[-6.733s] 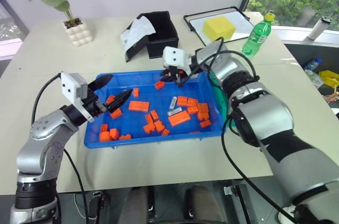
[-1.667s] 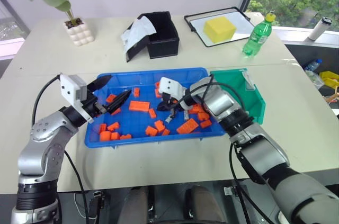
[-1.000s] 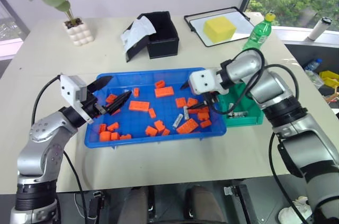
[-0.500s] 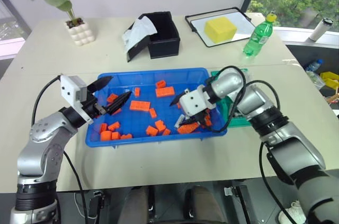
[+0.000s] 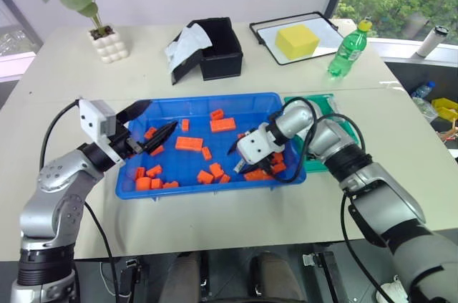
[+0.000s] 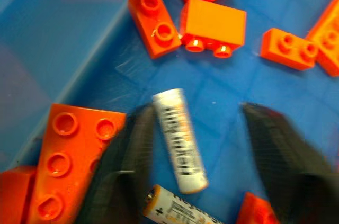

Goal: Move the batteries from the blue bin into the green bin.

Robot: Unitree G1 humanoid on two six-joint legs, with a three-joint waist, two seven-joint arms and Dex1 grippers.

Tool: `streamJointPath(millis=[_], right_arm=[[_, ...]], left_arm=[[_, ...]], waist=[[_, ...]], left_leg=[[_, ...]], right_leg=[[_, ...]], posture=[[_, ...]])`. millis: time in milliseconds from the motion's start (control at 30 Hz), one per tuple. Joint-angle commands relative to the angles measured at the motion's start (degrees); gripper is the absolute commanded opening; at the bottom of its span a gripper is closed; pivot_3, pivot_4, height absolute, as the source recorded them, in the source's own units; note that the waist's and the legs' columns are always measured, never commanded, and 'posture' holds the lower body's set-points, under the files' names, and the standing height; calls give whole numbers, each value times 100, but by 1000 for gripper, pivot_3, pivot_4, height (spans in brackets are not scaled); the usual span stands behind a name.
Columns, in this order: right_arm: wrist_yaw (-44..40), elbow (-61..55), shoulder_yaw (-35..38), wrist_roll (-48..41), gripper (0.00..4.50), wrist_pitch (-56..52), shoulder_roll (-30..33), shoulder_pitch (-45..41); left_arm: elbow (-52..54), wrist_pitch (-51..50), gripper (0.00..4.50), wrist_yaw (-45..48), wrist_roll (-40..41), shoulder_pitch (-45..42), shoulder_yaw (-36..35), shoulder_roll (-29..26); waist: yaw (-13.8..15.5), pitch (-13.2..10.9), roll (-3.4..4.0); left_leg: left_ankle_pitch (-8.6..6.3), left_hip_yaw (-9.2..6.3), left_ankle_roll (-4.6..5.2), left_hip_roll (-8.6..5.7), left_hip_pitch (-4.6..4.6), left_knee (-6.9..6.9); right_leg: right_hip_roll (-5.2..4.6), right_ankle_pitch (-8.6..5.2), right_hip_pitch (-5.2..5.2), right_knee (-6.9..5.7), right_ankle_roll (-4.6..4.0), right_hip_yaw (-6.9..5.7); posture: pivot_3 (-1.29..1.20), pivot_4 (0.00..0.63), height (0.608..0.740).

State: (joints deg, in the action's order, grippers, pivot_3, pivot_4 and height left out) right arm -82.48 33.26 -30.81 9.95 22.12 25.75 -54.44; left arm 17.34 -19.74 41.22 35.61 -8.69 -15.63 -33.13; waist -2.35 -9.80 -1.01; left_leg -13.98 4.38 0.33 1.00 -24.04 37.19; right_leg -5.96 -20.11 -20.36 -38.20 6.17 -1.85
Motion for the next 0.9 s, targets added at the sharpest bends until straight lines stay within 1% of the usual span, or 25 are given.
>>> streamJointPath(millis=[33,67,100,267,333,500,600,700,833,900], right_arm=[[-134,287,-120,140,598,100,-44,-77],[-179,290,-116,126,187,72,-50,-78],[-215,287,-113,115,25,47,-53,-76],[-63,227,31,84,25,-107,-100,-131],[188,155,315,-68,25,-442,-171,-291],[1220,-33,1319,-513,25,-1441,-250,-778],[1549,-650,2024,-991,25,-2459,-1,-775],[1841,-1374,2592,-1334,25,-3467,331,-556],[2650,-2115,3545,-1958,25,-5056,537,-219],[3012,-2457,4004,-2212,25,-5638,656,75]], left_arm=[[308,11,4500,-46,118,-24,-222,-84],[337,-5,4500,-52,140,-21,-239,-94],[359,-21,4500,-51,159,-19,-255,-101],[387,-117,4500,65,267,-5,-260,-195],[352,-118,4500,144,277,-2,-240,-219],[110,8,4500,251,172,-86,-139,-173],[-13,39,4500,264,191,-137,-132,-73],[-171,83,4500,357,154,-175,-105,-25],[-455,226,4500,434,43,-342,-59,35],[-567,303,4500,467,-10,-482,0,63]], waist=[[-1,0,0],[-5,0,0],[-5,0,0],[-1,0,0],[-6,0,0],[-5,-3,4],[31,-2,4],[69,-2,3],[128,-2,4],[149,-2,3]], left_leg=[[0,0,0,0,0,0],[0,0,0,0,0,0],[0,0,0,0,0,0],[0,-1,0,0,0,0],[0,-1,0,0,0,-1],[0,1,-1,0,-11,-1],[0,-1,-1,-1,-13,-3],[-2,-2,2,-6,-20,-5],[-3,0,3,-6,-24,-3],[-2,0,3,-5,-24,-3]], right_leg=[[0,0,0,0,0,0],[0,0,0,0,0,0],[-1,0,0,0,0,0],[-3,0,1,0,0,0],[-2,0,0,0,0,0],[-3,0,-14,-2,0,0],[-5,0,-14,0,0,0],[-13,0,-15,4,0,-1],[-15,0,-17,6,0,-2],[-15,0,-17,5,0,-2]], posture=[[0,150,732],[0,150,732],[0,150,732],[0,150,732],[0,150,732],[0,150,732],[0,150,732],[0,150,732],[0,150,732],[0,150,732]])
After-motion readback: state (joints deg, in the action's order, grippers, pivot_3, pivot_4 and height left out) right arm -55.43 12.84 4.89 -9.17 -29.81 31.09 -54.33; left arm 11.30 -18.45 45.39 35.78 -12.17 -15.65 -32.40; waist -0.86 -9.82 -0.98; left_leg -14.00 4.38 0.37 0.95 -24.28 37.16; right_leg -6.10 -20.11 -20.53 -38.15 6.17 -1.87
